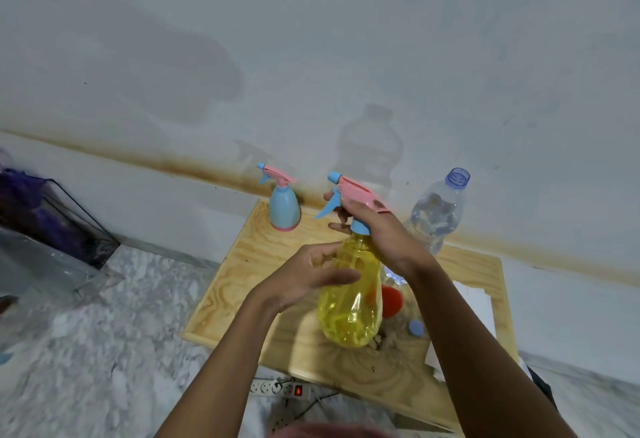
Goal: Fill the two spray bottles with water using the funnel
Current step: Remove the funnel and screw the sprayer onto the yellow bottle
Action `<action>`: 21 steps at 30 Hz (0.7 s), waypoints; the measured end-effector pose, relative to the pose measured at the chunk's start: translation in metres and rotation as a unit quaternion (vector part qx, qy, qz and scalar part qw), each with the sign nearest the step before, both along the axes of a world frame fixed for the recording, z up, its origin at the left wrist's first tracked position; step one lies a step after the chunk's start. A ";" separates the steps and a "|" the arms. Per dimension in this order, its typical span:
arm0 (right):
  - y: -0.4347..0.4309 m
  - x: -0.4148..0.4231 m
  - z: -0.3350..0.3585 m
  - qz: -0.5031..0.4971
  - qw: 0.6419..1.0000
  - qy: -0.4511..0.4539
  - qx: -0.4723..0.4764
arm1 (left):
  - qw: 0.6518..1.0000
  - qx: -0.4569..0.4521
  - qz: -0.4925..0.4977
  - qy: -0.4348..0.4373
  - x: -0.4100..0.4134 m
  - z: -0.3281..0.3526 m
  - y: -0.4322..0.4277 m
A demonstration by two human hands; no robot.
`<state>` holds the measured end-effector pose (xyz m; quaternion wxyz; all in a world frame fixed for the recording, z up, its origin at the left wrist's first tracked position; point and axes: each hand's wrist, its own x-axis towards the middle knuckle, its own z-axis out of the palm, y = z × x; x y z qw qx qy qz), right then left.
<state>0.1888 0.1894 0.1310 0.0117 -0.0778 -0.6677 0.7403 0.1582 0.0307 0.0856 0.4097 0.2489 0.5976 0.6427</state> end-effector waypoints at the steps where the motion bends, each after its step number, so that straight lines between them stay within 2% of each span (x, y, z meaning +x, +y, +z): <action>1: -0.002 -0.001 -0.002 -0.004 1.000 -0.001 -0.006 | 1.000 -0.013 0.003 -0.011 -0.003 -0.003 -0.006; 4: -0.007 -0.005 -0.013 0.005 1.000 -0.012 0.002 | 0.994 -0.104 0.018 -0.008 -0.020 -0.027 -0.035; 7: -0.013 -0.010 -0.029 0.003 0.997 -0.030 0.069 | 0.972 -0.213 0.099 0.004 -0.032 -0.061 -0.058; 9: -0.017 -0.013 -0.042 0.000 0.992 -0.061 0.114 | 0.943 -0.268 0.196 0.008 -0.037 -0.089 -0.065; 11: -0.020 -0.018 -0.059 0.018 0.979 -0.106 0.174 | 0.903 -0.347 0.251 0.039 -0.044 -0.121 -0.070; 15: -0.030 -0.027 -0.086 0.059 0.964 -0.190 0.178 | 0.824 -0.507 0.204 0.151 -0.051 -0.163 -0.075; 21: -0.034 -0.040 -0.112 0.074 0.944 -0.259 0.189 | 0.756 -0.588 0.159 0.237 -0.047 -0.189 -0.075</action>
